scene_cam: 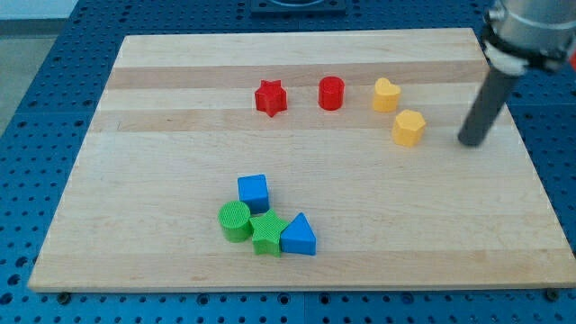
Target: Separate the green star from the blue triangle
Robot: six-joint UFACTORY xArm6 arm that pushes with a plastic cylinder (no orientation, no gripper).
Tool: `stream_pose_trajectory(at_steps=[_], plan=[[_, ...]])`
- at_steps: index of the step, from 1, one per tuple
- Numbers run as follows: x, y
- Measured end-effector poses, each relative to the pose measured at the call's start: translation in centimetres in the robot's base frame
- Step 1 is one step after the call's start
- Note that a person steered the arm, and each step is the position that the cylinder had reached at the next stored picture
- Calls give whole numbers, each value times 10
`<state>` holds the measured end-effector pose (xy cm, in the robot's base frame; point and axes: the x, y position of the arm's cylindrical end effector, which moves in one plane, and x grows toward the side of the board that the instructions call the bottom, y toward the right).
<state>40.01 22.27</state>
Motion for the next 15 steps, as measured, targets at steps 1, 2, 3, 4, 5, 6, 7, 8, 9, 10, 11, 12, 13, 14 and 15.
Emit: stream_pose_trajectory(at_steps=[1, 2, 3, 4, 5, 6, 7, 8, 9, 10, 11, 12, 13, 14, 15], plan=[[-10, -38], [6, -68], [31, -75], [36, -75], [36, -56], [59, -48], [89, -55], [155, -98], [162, -134], [161, -177], [164, -210], [176, -243], [176, -274], [176, -297], [176, -299]])
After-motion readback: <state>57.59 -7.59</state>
